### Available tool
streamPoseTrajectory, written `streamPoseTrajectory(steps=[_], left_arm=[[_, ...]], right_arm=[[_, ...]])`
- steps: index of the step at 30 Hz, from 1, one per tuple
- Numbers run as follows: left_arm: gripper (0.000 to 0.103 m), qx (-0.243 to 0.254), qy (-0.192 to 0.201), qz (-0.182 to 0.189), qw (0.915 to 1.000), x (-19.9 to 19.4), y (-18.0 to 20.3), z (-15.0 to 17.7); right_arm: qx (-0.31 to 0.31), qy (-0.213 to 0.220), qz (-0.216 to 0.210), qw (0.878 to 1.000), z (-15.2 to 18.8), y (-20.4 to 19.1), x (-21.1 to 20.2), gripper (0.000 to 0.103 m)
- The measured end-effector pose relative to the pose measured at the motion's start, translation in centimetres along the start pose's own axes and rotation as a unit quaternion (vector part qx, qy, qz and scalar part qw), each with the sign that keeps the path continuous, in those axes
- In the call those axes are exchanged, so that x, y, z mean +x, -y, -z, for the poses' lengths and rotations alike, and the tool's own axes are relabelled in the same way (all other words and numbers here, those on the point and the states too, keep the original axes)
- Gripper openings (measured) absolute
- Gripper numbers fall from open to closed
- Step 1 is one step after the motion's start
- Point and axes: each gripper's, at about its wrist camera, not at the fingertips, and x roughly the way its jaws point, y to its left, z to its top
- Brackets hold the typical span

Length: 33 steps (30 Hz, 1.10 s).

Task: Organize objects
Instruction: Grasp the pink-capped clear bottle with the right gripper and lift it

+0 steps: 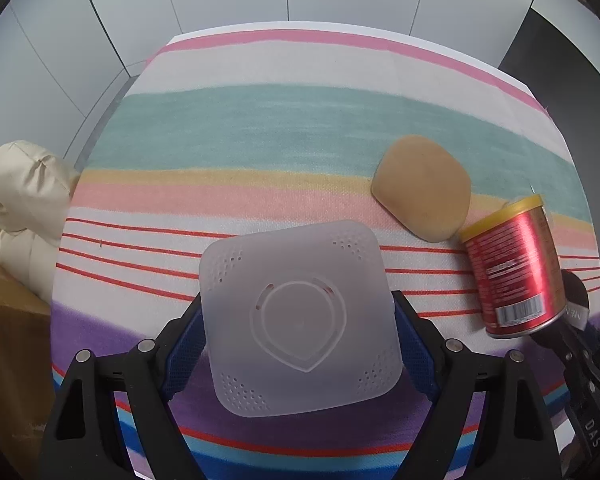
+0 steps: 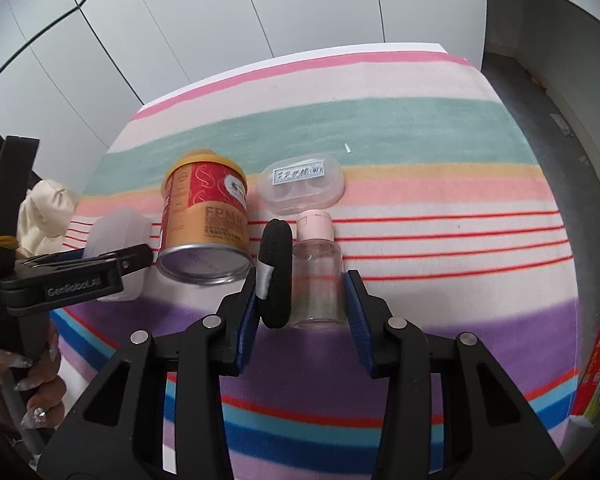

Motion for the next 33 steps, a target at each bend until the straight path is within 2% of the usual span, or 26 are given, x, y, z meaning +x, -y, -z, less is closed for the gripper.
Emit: streamPoseTrajectory(steps=[6,8,9,10,14,16,18,20,25,26,27,29,31,33], left_arm=[[0.086,0.005,0.004,0.001,1.0000,0.0,0.1,0.1],[0.086,0.005,0.005,0.001,1.0000,-1.1,-0.5,1.2],[0.086,0.005,0.005,0.001,1.0000,-1.1,-0.5,1.2],[0.086,0.005,0.005,0.001,1.0000,-1.2,-0.5,1.2],[0.086,0.007,0.007,0.001,1.0000,-1.3,-0.4,1.3],[0.086,0.007,0.009,0.001,0.9999,-1.3,-0.5,1.4],[0.086,0.006,0.010,0.001,0.9999,-1.4,-0.5,1.4],[0.086,0.006,0.010,0.001,0.9999,-1.4,-0.5,1.4],[0.086,0.007,0.010,0.001,0.9999,-1.4,-0.5,1.5],[0.086,0.007,0.011,0.001,0.9999,-1.5,-0.5,1.4],[0.086,0.007,0.011,0.001,0.9999,-1.5,-0.5,1.5],[0.086,0.007,0.011,0.001,0.9999,-1.5,-0.5,1.5],[0.085,0.012,0.012,0.002,0.9999,-1.5,-0.4,1.5],[0.085,0.019,0.013,0.005,0.9997,-1.5,-0.4,1.4]], right_arm=[[0.022,-0.010,-0.009,1.000,0.4,0.8,-0.2,0.043],[0.026,-0.016,-0.011,0.999,0.3,1.0,-0.3,0.052],[0.029,-0.018,-0.007,0.999,0.3,1.0,-0.5,0.069],[0.032,-0.013,-0.004,0.999,0.3,1.1,-0.7,0.076],[0.068,0.062,-0.003,0.996,0.2,2.7,-3.9,0.076],[0.089,0.085,0.018,0.992,0.1,3.8,-4.8,0.076],[0.104,0.080,0.044,0.990,0.1,4.8,-4.6,0.076],[0.103,0.055,0.043,0.992,0.3,5.2,-3.5,0.076],[0.035,0.033,0.043,0.998,0.9,2.6,-2.2,0.076],[0.020,0.033,0.046,0.998,0.9,1.9,-2.0,0.072],[0.004,0.028,0.051,0.998,0.9,1.3,-1.7,0.053],[-0.016,0.004,0.055,0.998,1.0,0.2,-0.5,0.029],[-0.039,0.008,0.074,0.996,1.2,-0.6,-0.4,0.029],[-0.049,0.006,0.073,0.996,1.4,-1.1,-0.4,0.029]])
